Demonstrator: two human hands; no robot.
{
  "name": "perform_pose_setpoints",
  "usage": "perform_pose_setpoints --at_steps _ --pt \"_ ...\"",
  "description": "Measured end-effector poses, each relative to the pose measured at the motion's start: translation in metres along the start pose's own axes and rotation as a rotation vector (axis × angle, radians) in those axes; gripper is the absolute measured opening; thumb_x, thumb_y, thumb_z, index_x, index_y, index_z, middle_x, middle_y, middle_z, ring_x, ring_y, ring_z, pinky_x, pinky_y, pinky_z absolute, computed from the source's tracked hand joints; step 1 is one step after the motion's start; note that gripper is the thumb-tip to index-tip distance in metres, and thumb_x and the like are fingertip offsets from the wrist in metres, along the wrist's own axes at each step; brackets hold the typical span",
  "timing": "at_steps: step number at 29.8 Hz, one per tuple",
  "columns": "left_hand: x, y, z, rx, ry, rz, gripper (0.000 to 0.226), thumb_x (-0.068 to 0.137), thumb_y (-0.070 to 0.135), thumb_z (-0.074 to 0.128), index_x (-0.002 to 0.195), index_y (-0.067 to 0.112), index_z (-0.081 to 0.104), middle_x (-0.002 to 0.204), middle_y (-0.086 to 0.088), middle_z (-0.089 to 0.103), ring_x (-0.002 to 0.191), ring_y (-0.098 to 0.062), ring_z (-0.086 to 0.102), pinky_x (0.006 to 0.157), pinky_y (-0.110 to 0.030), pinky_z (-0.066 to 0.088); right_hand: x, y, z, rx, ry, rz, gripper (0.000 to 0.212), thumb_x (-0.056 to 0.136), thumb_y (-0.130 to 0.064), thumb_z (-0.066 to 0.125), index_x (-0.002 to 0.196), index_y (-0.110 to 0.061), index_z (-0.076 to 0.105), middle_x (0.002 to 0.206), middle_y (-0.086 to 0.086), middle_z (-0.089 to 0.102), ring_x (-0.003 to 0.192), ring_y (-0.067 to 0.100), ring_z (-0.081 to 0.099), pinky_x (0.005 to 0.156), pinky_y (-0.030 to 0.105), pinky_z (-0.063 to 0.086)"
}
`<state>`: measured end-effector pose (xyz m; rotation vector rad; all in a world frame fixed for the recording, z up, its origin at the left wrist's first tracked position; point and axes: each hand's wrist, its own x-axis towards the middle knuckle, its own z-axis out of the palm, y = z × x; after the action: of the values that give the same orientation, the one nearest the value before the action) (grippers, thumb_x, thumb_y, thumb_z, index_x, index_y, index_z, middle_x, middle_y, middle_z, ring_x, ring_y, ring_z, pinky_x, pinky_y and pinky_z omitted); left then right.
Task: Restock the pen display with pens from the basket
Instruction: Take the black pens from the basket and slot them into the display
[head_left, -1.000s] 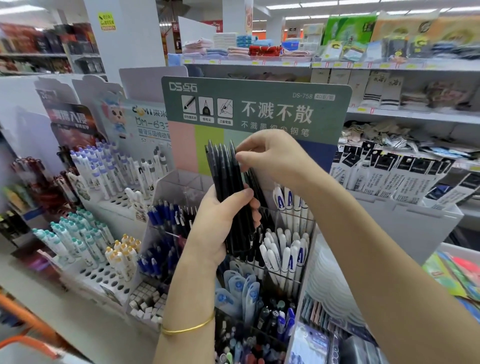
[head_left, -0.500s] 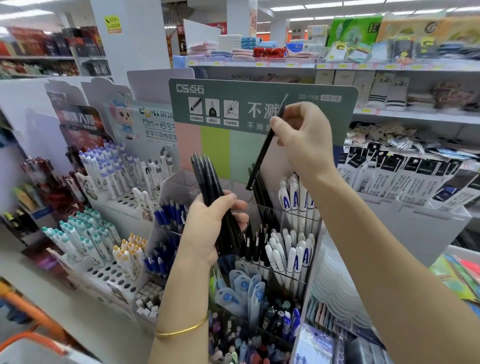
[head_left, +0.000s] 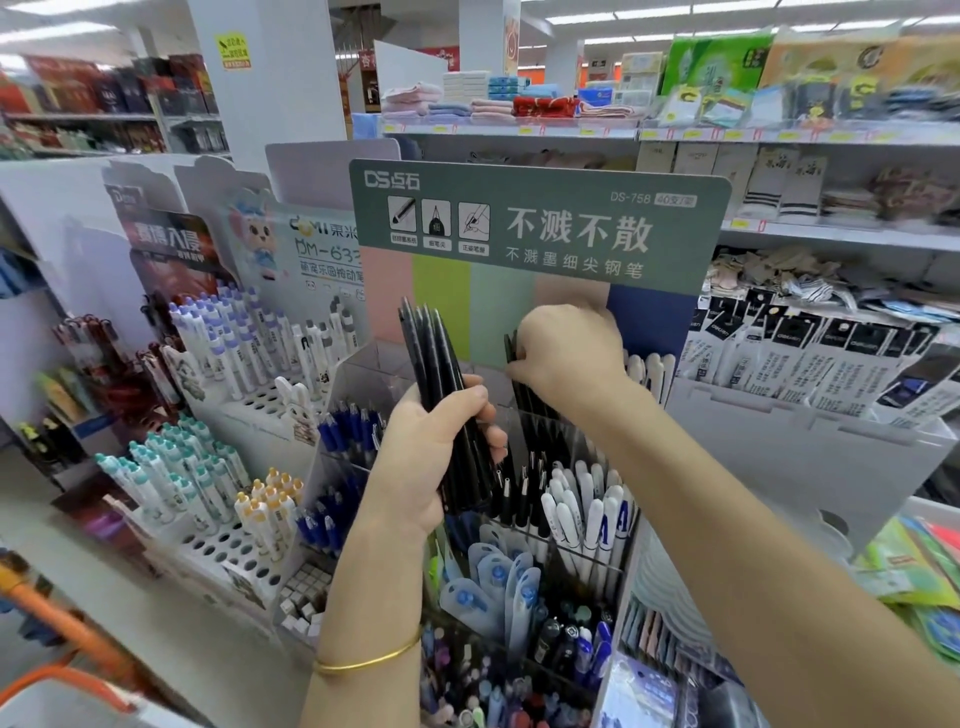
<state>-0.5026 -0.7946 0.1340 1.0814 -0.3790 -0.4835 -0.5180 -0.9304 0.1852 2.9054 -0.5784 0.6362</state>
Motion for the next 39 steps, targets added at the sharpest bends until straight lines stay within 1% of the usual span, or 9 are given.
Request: perform_pose_setpoints --at_steps 3,6,10,15,21,25,30,35,39 --pt "-0.001 0.001 0.001 0.017 -0.061 0.012 0.011 0.096 0.004 0.052 0.106 0.006 0.053 0.066 -0.003 0.058 0.052 -0.016 0.056 0.05 -0.029 0.05 0.006 0.01 -0.014 0.164 0.123 0.039 0.018 0.087 -0.027 0.061 0.088 -0.012 0.072 0.092 0.007 0.068 0.094 0.033 0.058 0.07 0.031 0.043" --pt "-0.001 0.001 0.006 0.008 -0.117 0.021 0.016 0.095 0.003 0.052 0.111 0.005 0.052 0.066 -0.005 0.059 0.052 -0.018 0.055 0.05 -0.03 0.048 0.003 0.01 -0.03 0.446 0.071 -0.017 0.026 0.089 -0.028 0.06 0.088 -0.005 0.073 0.089 0.012 0.071 0.084 0.027 0.063 0.075 0.035 0.052" --pt "-0.001 0.001 0.01 0.024 -0.159 0.058 0.015 0.095 0.005 0.053 0.109 0.006 0.053 0.068 -0.008 0.059 0.053 -0.019 0.054 0.05 -0.031 0.048 -0.009 -0.001 -0.042 0.663 -0.159 -0.083 0.035 0.095 -0.029 0.055 0.085 0.001 0.072 0.072 0.008 0.066 0.057 0.011 0.049 0.052 0.019 0.037" --pt "-0.005 0.005 0.01 -0.004 -0.205 0.024 0.014 0.093 0.005 0.051 0.107 0.003 0.053 0.069 -0.008 0.062 0.054 -0.019 0.058 0.05 -0.03 0.05 -0.009 0.005 -0.043 0.944 -0.265 0.028 0.015 0.093 -0.02 0.06 0.089 -0.009 0.068 0.056 -0.01 0.058 0.036 -0.005 0.043 0.036 0.011 0.031" --pt "0.003 0.008 0.01 -0.042 -0.017 -0.017 0.008 0.098 0.002 0.046 0.094 0.0 0.052 0.072 -0.015 0.07 0.059 -0.024 0.068 0.053 -0.031 0.056 -0.007 0.008 -0.038 1.087 0.038 0.163 0.023 0.092 -0.016 0.06 0.082 0.004 0.061 0.072 0.006 0.058 0.062 0.011 0.054 0.056 0.025 0.041" --pt "0.005 0.007 0.008 -0.019 0.085 -0.008 0.022 0.097 0.001 0.048 0.076 0.001 0.054 0.059 -0.01 0.065 0.05 -0.017 0.063 0.047 -0.025 0.052 0.0 0.014 -0.038 1.135 0.238 0.239 0.015 0.092 -0.02 0.06 0.078 -0.018 0.053 0.076 0.0 0.059 0.072 0.017 0.059 0.063 0.033 0.046" --pt "0.005 0.002 0.003 -0.071 0.135 -0.027 0.009 0.097 0.002 0.049 0.089 0.003 0.052 0.066 -0.007 0.066 0.049 -0.015 0.059 0.047 -0.026 0.051 0.001 0.018 -0.034 0.889 0.351 0.224 0.009 0.093 -0.023 0.058 0.093 -0.014 0.054 0.083 -0.005 0.057 0.086 0.02 0.058 0.078 0.038 0.05" --pt "0.003 0.002 0.005 -0.041 0.089 -0.015 0.006 0.099 0.005 0.05 0.093 0.005 0.052 0.071 -0.006 0.071 0.052 -0.015 0.061 0.051 -0.028 0.054 0.0 0.012 -0.019 0.478 0.169 0.197 0.015 0.09 -0.023 0.059 0.098 -0.01 0.056 0.101 0.007 0.063 0.097 0.03 0.056 0.071 0.033 0.043" --pt "0.002 0.002 0.004 -0.01 0.054 0.0 0.002 0.098 0.007 0.051 0.097 0.006 0.052 0.075 -0.006 0.073 0.055 -0.015 0.063 0.053 -0.029 0.055 -0.002 0.006 -0.006 0.125 0.017 0.148 0.019 0.086 -0.018 0.064 0.078 -0.013 0.048 0.09 0.008 0.059 0.103 0.032 0.054 0.065 0.031 0.034"
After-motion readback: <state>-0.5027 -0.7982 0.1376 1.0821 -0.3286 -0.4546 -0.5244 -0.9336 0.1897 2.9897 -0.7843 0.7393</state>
